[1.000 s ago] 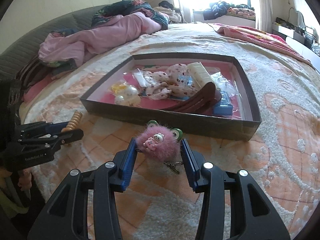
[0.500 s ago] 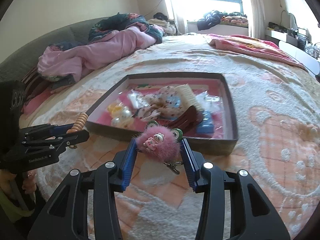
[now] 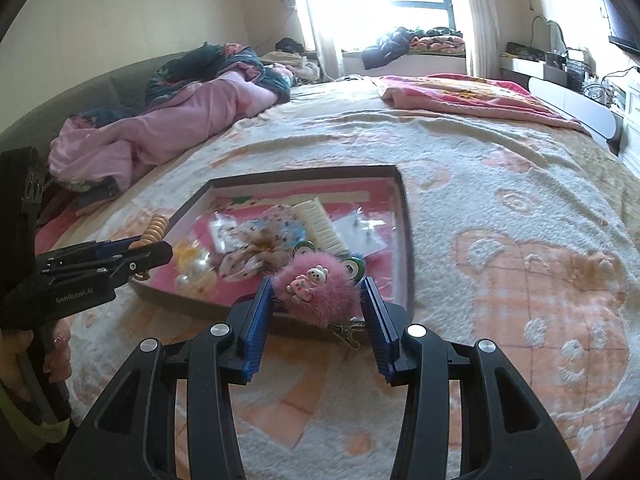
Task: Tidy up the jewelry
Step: 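Lower the keychain and spiral tie into the tray and open both tools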
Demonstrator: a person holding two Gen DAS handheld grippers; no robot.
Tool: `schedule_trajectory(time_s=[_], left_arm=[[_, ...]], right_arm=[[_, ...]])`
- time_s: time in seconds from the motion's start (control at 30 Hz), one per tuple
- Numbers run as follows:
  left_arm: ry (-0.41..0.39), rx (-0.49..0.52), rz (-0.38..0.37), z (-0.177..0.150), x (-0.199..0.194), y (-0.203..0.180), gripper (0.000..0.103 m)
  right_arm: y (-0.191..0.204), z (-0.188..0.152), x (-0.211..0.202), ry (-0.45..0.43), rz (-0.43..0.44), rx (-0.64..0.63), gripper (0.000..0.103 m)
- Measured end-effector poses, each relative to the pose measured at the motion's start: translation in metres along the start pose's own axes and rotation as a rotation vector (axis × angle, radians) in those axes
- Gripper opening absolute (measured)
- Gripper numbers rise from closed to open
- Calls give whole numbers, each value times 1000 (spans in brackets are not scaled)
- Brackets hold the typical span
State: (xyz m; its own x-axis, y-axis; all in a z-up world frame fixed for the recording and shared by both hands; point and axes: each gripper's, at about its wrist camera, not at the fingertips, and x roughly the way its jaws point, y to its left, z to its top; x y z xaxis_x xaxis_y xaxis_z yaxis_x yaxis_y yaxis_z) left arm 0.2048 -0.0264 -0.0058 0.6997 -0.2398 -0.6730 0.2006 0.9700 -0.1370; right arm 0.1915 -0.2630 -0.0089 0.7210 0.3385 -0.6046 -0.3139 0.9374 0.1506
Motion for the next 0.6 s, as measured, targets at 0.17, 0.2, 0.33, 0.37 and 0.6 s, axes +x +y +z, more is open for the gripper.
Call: schedule_trajectory(time_s=[0.17,0.2,0.33,0.37,0.6], left_arm=[[2,-16,5,10,13,3,33],[4,-19,7,12,16,4,33],[10,-36,3,16,28,7,33],[11,-38,4,16,29,7,33],[27,-55,14,15,45,15,33]], right_arm=[[-5,10,7,-8,-19,-3,42],[-6,12,10,-8,-25,-6,42],[-8,17,18,-1,-38,-13,42],[-8,17,19,0,-39,-15,42],[-8,25,33,11,-55,-37,42]])
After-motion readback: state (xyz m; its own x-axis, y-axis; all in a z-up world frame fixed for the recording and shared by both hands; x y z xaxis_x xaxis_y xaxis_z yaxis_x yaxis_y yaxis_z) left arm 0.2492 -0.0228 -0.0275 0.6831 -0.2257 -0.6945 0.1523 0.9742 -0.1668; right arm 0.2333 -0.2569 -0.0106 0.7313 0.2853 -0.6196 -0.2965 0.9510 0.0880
